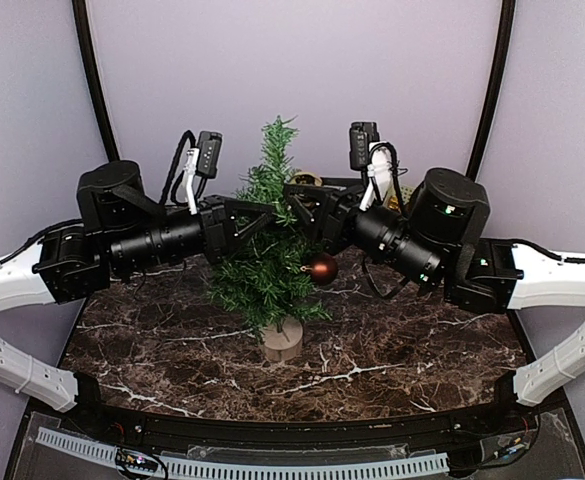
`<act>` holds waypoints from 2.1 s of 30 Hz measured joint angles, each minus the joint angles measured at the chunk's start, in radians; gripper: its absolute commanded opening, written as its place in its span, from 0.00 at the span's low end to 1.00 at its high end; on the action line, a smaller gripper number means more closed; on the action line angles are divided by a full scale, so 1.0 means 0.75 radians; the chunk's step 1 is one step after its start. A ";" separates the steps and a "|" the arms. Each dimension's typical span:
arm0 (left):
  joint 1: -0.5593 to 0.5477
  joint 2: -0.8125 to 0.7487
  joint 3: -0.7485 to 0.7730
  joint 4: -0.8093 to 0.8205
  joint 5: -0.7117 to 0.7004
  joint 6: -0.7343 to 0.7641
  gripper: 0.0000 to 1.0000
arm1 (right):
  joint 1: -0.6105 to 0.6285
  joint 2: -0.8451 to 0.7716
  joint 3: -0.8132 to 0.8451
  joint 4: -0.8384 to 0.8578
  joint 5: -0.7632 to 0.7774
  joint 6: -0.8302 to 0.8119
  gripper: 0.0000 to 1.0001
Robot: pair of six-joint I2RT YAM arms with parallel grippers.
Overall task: Decorate the small christmas tree
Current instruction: Hang the ornament ball on the branch, then turn around the Christmas tree at the bin.
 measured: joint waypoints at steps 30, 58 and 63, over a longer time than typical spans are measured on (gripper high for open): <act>0.013 -0.159 0.007 -0.253 0.041 -0.026 0.48 | 0.015 -0.232 -0.093 -0.038 -0.078 0.004 0.83; 0.096 -0.294 -0.014 -0.521 -0.109 -0.172 0.58 | -0.354 0.032 0.418 -0.904 -0.263 0.123 0.92; 0.099 -0.284 -0.024 -0.520 -0.096 -0.175 0.58 | -0.356 0.032 0.422 -0.928 -0.428 0.065 0.93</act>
